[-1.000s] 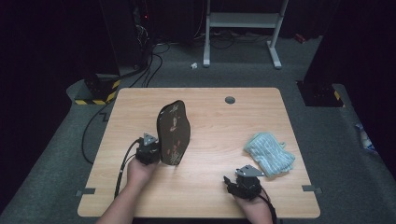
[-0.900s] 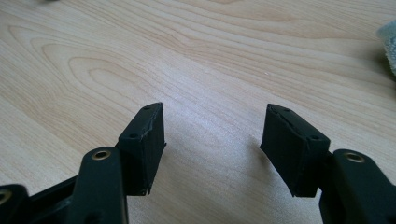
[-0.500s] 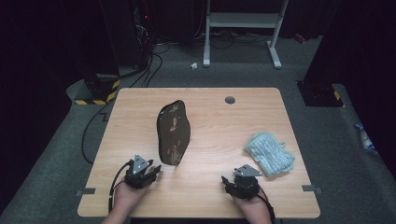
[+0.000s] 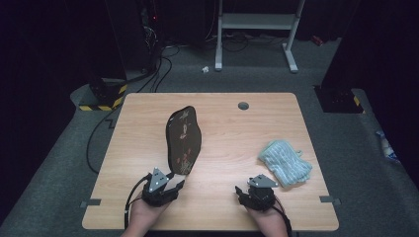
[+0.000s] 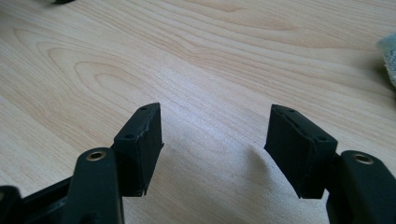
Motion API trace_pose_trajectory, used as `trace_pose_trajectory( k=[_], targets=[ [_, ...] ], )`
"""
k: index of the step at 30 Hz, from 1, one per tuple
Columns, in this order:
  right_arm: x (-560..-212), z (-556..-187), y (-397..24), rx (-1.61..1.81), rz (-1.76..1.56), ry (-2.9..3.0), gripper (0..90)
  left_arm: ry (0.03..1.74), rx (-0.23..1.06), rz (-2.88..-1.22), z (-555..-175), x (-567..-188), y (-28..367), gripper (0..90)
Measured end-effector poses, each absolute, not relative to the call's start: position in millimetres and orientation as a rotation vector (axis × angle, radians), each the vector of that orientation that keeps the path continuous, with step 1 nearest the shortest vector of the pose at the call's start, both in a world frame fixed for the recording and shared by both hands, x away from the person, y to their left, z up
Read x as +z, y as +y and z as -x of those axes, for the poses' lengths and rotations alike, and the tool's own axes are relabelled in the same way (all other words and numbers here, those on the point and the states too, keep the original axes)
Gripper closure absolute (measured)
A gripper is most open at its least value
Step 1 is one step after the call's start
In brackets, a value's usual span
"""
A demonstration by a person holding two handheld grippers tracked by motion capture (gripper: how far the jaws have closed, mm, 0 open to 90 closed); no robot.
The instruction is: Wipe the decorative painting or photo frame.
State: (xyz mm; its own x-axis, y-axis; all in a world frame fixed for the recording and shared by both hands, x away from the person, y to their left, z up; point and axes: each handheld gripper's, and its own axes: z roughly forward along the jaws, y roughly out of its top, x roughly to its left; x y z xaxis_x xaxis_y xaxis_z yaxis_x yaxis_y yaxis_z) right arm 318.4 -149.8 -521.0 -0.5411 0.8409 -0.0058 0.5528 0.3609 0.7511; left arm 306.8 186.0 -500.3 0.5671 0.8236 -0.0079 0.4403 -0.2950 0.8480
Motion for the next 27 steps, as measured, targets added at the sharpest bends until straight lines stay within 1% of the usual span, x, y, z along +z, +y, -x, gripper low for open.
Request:
trace_pose_trajectory(
  k=[4,6,11,18,27],
  targets=[
    [-521.6,-319.0,-150.5,1.009,-1.217,2.239,35.9,1.041,0.569,-1.908,-311.6,-498.6,179.2,50.5],
    [-521.7,-319.0,-150.5,1.010,-1.217,2.239,35.9,1.051,0.560,-1.899,-313.8,-498.8,180.2,56.9],
    [-522.3,-319.3,-150.1,1.008,-1.214,2.243,36.0,1.068,0.584,-1.874,-317.0,-497.4,184.8,60.3],
    [-522.4,-319.1,-149.5,1.005,-1.214,2.244,36.0,1.079,0.599,-1.860,-318.0,-496.8,193.3,63.2],
    [-522.5,-318.9,-149.9,1.003,-1.210,2.247,35.9,1.110,0.612,-1.844,-318.8,-498.5,208.0,63.8]
  ],
)
